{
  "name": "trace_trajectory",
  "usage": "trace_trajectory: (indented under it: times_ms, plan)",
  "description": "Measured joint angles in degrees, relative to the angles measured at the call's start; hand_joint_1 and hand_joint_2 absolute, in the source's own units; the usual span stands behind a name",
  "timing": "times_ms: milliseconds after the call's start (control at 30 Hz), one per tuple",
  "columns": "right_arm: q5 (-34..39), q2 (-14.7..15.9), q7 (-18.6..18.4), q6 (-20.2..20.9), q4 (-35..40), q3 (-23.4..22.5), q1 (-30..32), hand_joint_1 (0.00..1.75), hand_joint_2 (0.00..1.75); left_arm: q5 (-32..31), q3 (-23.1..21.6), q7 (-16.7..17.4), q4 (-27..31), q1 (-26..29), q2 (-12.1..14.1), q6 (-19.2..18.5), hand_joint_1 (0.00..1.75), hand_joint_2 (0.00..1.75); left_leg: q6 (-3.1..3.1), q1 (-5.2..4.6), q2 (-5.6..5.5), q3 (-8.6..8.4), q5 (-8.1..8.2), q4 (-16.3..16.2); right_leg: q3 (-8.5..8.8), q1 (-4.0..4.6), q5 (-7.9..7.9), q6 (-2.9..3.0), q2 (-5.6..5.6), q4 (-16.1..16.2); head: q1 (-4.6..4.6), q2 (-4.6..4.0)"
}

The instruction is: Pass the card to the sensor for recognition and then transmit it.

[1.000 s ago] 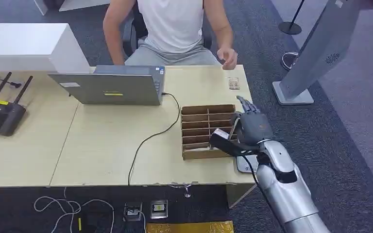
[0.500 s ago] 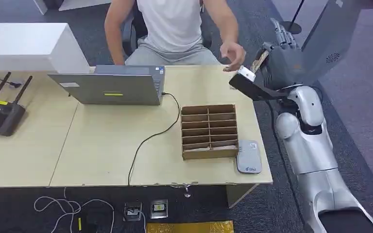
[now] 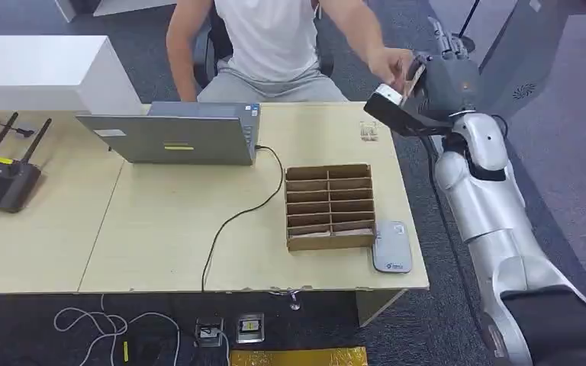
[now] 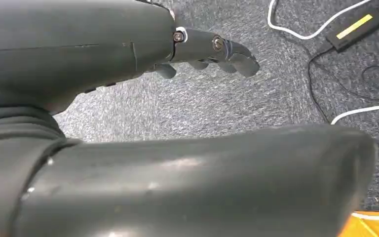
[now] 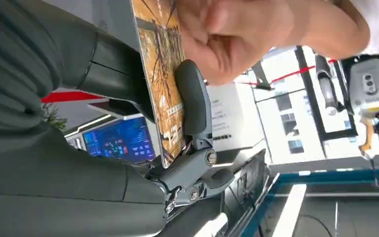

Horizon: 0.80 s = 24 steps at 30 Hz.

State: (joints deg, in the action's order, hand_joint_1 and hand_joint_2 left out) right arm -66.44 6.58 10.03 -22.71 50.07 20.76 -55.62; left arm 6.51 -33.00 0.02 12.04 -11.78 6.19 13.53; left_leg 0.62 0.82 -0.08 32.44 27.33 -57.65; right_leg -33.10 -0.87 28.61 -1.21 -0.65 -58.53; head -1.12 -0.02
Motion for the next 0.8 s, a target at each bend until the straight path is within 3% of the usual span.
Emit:
trace_trajectory:
  times_ms: [300, 567, 600, 633, 800]
  plan:
    - [-1.09, -1.46, -2.12, -0.22, -12.47, 0.11, -4.76, 1.75, 1.75, -1.20, -1.33, 0.66, 0.00, -0.88, 0.09, -0.94, 0.00, 0.00, 0.00, 0.00, 0.00, 0.00, 0.00, 0.00, -0.01, 0.00, 0.00, 0.00, 0.01, 0.00, 0.00, 0.00]
    - [-1.79, -2.71, -3.74, 0.09, -18.29, 0.11, -6.52, 1.73, 1.75, -1.53, -2.10, 1.22, 0.00, -1.07, 0.37, -1.68, 0.00, 0.00, 0.00, 0.00, 0.01, 0.00, 0.00, 0.00, -0.01, 0.00, 0.00, 0.00, 0.02, 0.00, 0.00, 0.00]
    - [-1.92, -2.84, -3.83, 0.09, -18.77, 0.11, -6.65, 0.80, 1.75, -1.53, -2.21, 1.22, 0.00, -1.09, 0.44, -1.73, 0.00, 0.00, 0.00, 0.00, 0.01, 0.00, 0.00, 0.00, -0.01, 0.00, 0.00, 0.00, 0.03, 0.00, -0.02, 0.00]
    - [-2.01, -2.93, -3.94, 0.09, -19.36, 0.11, -6.77, 0.00, 1.75, -1.55, -2.25, 1.22, 0.00, -1.10, 0.48, -1.79, 0.00, 0.00, 0.00, 0.00, 0.01, 0.00, 0.00, 0.00, -0.01, 0.00, 0.00, 0.00, 0.03, 0.00, 0.00, 0.00]
    - [-2.12, -3.72, -4.75, 0.06, -22.16, 0.13, -7.19, 0.00, 1.75, -1.55, -2.65, 1.22, 0.00, -1.20, 0.66, -2.03, 0.00, 0.00, 0.00, 0.00, 0.02, -0.01, 0.00, 0.00, -0.02, 0.00, 0.00, 0.00, 0.04, 0.00, 0.00, 0.00]
